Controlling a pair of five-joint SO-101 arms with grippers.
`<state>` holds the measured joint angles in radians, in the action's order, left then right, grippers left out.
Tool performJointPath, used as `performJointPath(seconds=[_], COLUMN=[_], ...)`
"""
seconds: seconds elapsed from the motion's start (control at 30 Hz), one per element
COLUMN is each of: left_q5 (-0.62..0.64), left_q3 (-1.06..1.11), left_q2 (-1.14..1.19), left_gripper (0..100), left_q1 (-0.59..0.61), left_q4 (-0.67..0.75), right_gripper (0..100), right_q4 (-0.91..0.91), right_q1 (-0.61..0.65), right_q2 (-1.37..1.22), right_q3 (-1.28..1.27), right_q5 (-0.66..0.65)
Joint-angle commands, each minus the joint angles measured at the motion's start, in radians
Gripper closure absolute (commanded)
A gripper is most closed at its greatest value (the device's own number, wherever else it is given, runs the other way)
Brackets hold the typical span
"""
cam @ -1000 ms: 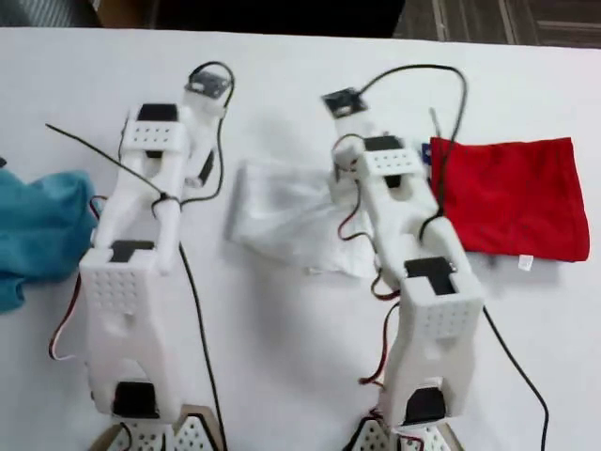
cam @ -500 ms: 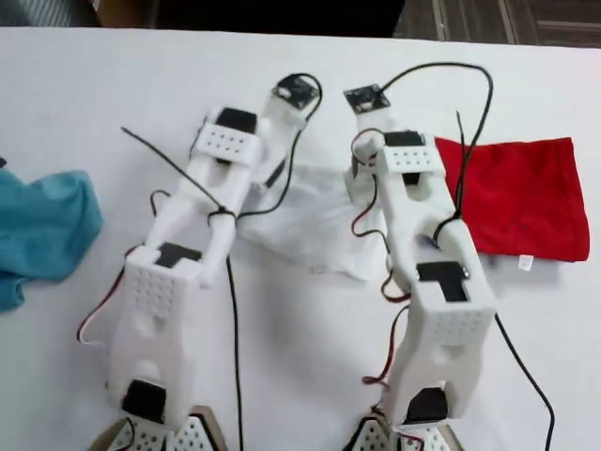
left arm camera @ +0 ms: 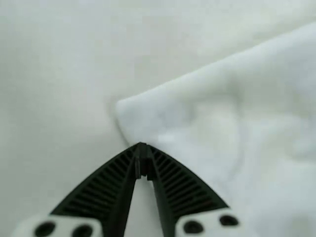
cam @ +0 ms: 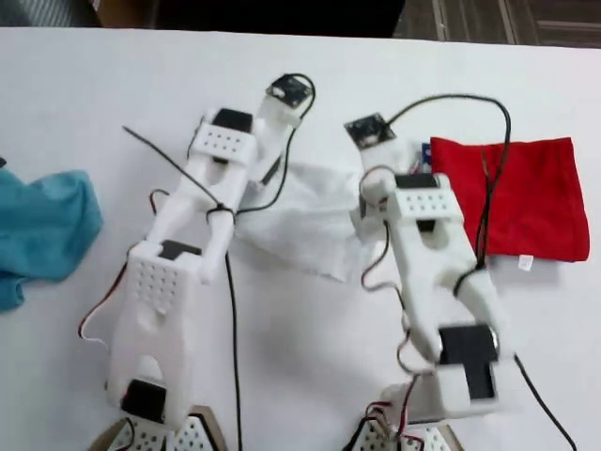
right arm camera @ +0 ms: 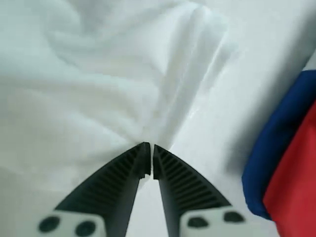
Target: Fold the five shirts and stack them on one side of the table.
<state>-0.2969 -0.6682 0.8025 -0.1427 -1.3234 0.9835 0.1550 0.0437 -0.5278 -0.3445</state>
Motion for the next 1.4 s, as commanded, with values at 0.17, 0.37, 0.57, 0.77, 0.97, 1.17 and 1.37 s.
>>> performJointPath(seconds=[0.17,0.37,0.57,0.77,0.97,1.17,1.37], left_q5=[0.006,0.006,0.006,0.006,0.008,0.143,0.176], left_q3=[-0.182,-0.188,-0.236,-0.252,-0.254,-0.268,-0.392], left_q2=[0.015,0.147,0.192,0.215,0.218,0.216,0.216], left_gripper=[97,97,97,97,97,97,97], left_q1=[0.008,-0.015,-0.018,0.020,0.031,0.084,0.104], left_q4=[-0.057,0.008,0.015,0.035,0.032,0.032,-0.075], right_gripper=[97.4,97.5,97.5,97.5,97.5,97.5,97.5], right_q4=[-0.140,-0.166,-0.343,-0.372,-0.311,-0.225,-0.183], right_q1=[0.107,0.188,0.248,0.185,0.130,0.128,0.128], right_q2=[0.326,0.377,0.332,0.209,0.197,0.199,0.208], right_q3=[-0.207,-0.308,-0.462,-0.442,-0.407,-0.407,-0.404], right_q5=[-0.009,-0.009,-0.009,-0.009,-0.011,-0.011,-0.015])
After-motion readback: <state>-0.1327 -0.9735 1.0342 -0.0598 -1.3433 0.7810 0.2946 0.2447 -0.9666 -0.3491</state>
